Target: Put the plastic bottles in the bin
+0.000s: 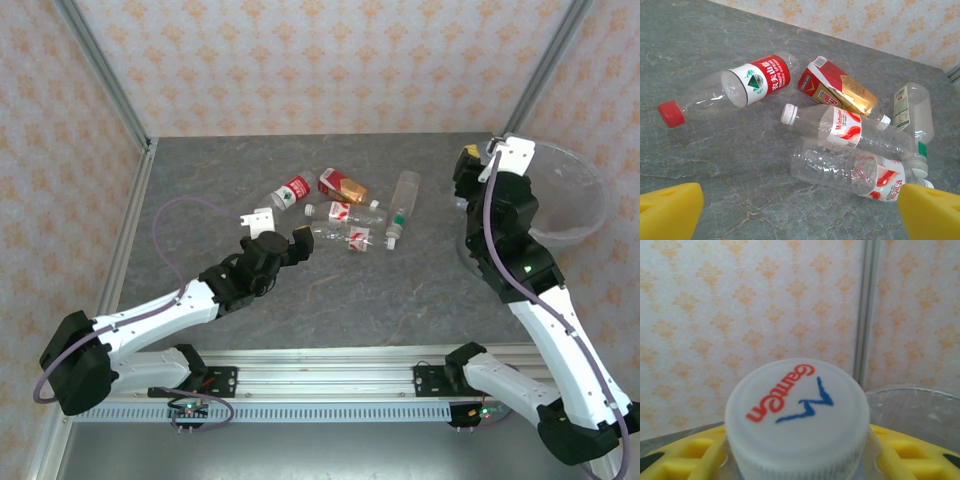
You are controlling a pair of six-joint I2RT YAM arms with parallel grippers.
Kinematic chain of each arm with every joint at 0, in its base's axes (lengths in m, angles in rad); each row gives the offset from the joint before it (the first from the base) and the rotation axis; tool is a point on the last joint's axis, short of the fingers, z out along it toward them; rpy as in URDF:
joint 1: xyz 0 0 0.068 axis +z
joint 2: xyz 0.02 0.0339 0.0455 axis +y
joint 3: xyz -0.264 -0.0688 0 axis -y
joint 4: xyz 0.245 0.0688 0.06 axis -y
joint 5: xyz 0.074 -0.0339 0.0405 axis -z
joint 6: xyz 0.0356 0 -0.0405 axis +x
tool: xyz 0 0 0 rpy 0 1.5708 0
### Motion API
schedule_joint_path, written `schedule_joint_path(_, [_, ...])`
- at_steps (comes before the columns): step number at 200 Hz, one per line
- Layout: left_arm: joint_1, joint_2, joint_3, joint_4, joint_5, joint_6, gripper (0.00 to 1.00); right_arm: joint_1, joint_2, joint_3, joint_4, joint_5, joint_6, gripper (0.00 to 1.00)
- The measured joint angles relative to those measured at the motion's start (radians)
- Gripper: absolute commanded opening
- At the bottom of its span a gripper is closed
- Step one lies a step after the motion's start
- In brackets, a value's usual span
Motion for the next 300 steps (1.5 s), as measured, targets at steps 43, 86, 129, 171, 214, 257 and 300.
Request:
schedule_joint_path(43, [0.0, 0.008, 0.0, 0.0, 0.0, -0.018, 1.0, -0.187, 0.008, 0.0, 0.032, -0.016, 0.003, 0.36])
schedule_joint_path(86, [0.0, 0.008, 0.0, -0.006, -0.001, -0.018, 1.0, -0.347, 0.053, 0.011, 0.03, -0.066, 0.04, 0.37])
schedule_joint_path(129, [0.0, 0.008, 0.0, -0.022, -0.001, -0.018, 1.0, -0.449, 0.126, 0.013, 0.019, -0.084, 0.066, 0.38])
schedule_joint_path(171, [0.0, 0.018, 0.0, -0.029, -0.002, -0.021, 1.0, -0.546, 0.193, 0.013, -0.023, -0.193, 0.127, 0.41])
schedule_joint_path(214, [0.0, 0.02, 0.0, -0.055, -0.027, -0.045, 1.0, -0.645, 0.228, 0.013, -0.055, -0.341, 0.189, 0.43])
schedule_joint_path(257, [0.0, 0.02, 0.0, -0.091, -0.048, -0.063, 1.0, -0.742, 0.264, -0.01, -0.079, -0.487, 0.236, 0.45])
schedule_joint_path(300, [0.003, 0.031, 0.003, -0.109, -0.055, -0.071, 1.0, -0.826, 0.308, -0.017, -0.114, -0.612, 0.265, 0.47])
